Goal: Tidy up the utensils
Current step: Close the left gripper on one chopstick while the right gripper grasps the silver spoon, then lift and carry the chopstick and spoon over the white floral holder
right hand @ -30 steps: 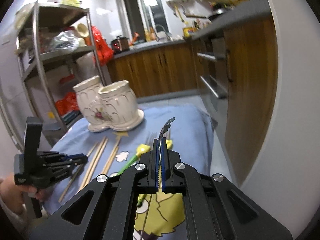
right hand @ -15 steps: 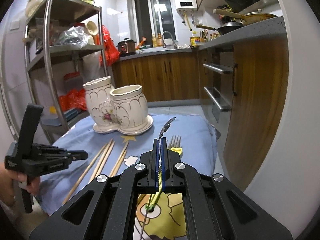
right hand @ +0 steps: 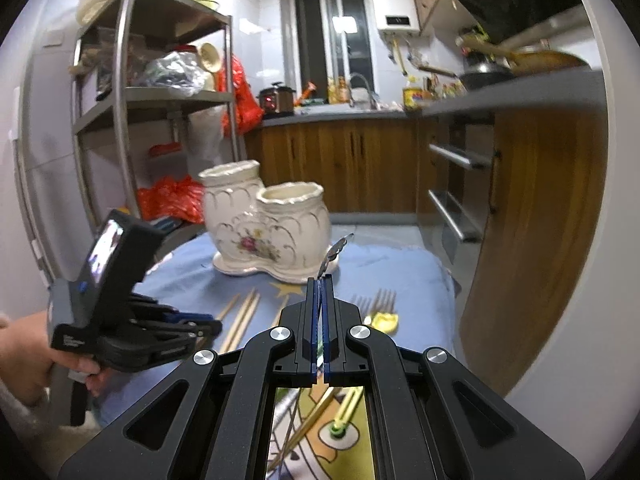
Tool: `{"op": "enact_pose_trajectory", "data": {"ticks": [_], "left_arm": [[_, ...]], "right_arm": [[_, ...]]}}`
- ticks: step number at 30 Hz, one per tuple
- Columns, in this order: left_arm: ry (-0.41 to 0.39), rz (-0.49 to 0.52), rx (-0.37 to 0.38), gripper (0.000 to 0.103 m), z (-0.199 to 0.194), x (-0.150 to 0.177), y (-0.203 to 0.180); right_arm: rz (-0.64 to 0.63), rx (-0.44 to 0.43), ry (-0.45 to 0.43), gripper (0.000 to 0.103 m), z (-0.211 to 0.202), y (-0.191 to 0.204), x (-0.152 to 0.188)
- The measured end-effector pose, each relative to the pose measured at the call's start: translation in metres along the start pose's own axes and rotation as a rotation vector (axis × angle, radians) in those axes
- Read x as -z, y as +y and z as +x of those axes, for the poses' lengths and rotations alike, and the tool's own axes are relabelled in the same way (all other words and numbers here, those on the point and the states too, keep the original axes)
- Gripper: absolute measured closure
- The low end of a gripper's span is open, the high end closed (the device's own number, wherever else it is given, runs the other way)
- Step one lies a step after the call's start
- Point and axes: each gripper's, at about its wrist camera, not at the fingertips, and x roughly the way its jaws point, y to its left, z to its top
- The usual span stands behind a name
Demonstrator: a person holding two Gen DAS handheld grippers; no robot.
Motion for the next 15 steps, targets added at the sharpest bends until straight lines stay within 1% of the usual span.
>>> {"op": "enact_pose_trajectory", "data": {"ticks": [3,5,7,11,13,15], "left_arm": [[-0.027,0.027,0.034,0.096,-0.004,0.005,0.006],[-0.05,0.035,0.07,0.098,-0.009,0.009,0.01],[-0.062,0.043,0.088,0.098,-0.014,0.013,0.015],[-0.094,0.067,0.08,0.098,-0.024,0.017,0.02],[-0.117,0.062,0.099,0.098,-0.031,0.019,0.023],[-0.162,0.057,0.114,0.098,-0.041,0.018,0.03]], "right_arm": [[-0.042,0.004,-0.031,0.101,-0.006,0.009,-0.004],[-0.064,0.006,-0.05,0.101,-0.01,0.012,-0.007],[-0.069,0.004,-0.052,0.101,-0.012,0.013,-0.009],[-0.058,-0.007,-0.042,0.101,-0.009,0.013,-0.015],[-0.049,-0.011,-0.042,0.101,-0.007,0.012,-0.019],[-0.043,-0.018,-0.044,0.101,-0.006,0.012,-0.025]]}}
